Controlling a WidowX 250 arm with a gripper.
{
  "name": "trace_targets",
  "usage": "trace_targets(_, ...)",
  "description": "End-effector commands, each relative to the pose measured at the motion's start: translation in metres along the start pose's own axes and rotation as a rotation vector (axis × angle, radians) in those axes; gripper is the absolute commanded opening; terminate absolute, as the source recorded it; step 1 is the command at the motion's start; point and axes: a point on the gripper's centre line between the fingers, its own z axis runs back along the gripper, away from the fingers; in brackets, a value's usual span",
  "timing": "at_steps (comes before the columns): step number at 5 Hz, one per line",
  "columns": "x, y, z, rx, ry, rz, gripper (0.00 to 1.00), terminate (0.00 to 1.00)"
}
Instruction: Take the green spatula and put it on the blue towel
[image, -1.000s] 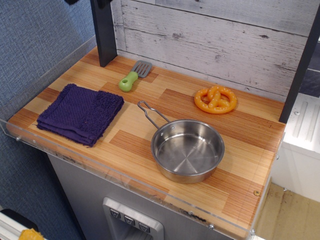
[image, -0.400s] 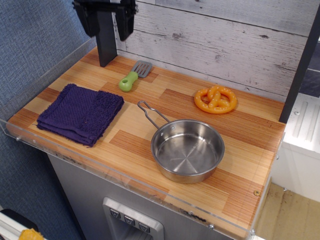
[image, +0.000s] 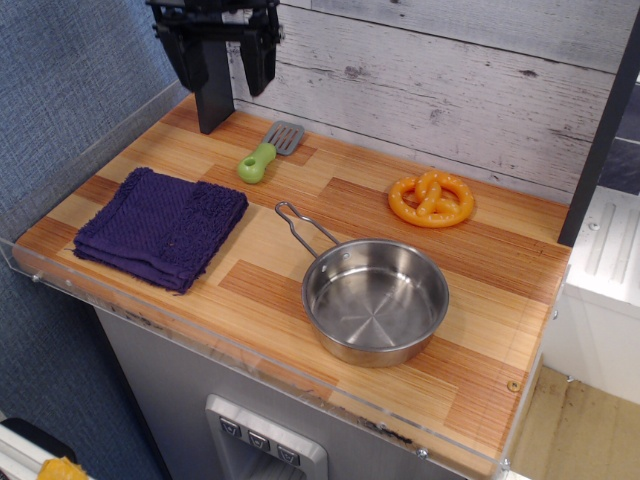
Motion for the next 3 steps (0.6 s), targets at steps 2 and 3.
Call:
trace_targets(2,0.025,-0.014,-0.028,0.036,-0.048,-0.038,1.0,0.0)
trace_targets(3,0.029,-0.016,-0.043,0.052,-0.041,-0.042,1.0,0.0)
